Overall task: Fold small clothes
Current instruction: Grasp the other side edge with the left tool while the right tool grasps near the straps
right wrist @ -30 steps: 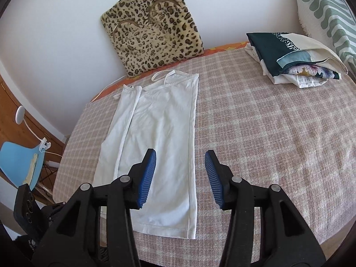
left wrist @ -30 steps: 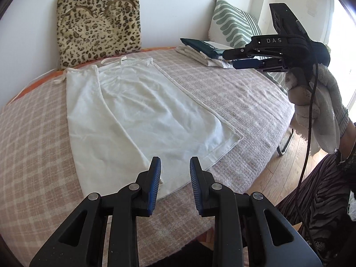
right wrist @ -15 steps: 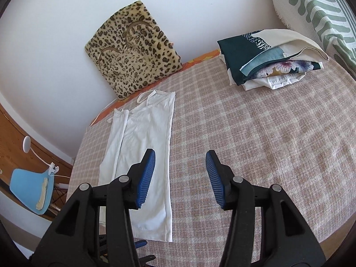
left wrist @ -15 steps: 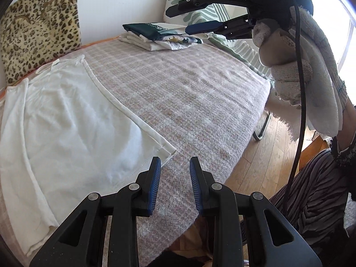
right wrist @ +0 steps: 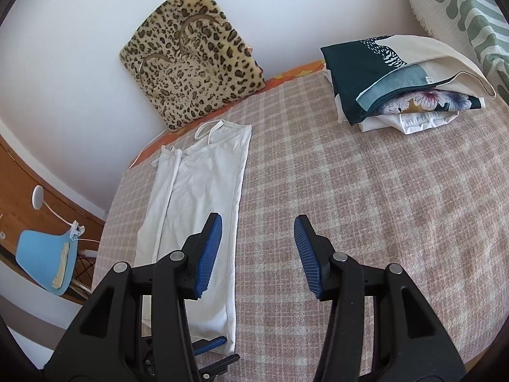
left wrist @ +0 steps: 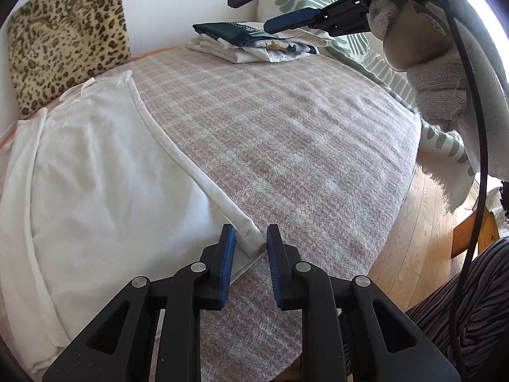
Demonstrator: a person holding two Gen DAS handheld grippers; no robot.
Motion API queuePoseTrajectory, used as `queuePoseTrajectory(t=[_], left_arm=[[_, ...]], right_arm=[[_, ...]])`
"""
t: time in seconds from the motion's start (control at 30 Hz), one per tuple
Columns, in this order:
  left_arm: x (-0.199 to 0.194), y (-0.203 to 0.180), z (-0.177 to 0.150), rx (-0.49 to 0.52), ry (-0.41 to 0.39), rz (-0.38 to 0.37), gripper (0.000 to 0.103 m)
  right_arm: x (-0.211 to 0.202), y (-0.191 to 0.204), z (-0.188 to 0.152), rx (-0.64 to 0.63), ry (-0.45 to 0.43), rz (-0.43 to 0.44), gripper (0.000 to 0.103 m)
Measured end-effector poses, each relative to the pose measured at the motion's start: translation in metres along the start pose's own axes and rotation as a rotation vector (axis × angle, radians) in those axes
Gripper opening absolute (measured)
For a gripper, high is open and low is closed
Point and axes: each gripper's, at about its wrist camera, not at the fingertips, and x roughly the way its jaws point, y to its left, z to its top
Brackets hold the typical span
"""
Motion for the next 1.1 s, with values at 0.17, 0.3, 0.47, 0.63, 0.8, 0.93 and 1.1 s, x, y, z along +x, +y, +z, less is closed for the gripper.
queuePoseTrajectory(t=[0.17,0.3,0.47,0.63,0.8,0.93,1.1], left_arm=[[-0.002,0.022,0.0,-0.151,-0.019,-0.09,0.004],[-0.011,0.03,0.0,-0.239,-0.064,-0.12,0.004],[-0.025,0.04,-0.003,-0.312,-0.118,-0.14,0.004],[-0.029,0.046,-0.004,-0.325,-0.137,-0.139,0.003],[-0.034,0.056,-0.007,-0.369,-0.156,-0.163,0.003],[-0.035,0.059,-0.009,-0.376,-0.161,-0.156,0.003],[-0.036,0.065,-0.015,-0.406,-0.163,-0.156,0.003]], right_arm=[[0.061,0.006,0.037,-0.019,0.077,0.028,0.05],[0.117,0.014,0.067,-0.031,0.123,0.023,0.05],[0.173,0.021,0.097,-0.043,0.153,0.011,0.05],[0.213,0.024,0.107,-0.022,0.183,0.008,0.05],[0.234,0.037,0.111,-0.094,0.192,-0.063,0.05],[0.248,0.038,0.116,-0.087,0.184,-0.1,0.05],[0.257,0.045,0.121,-0.085,0.204,-0.096,0.012]])
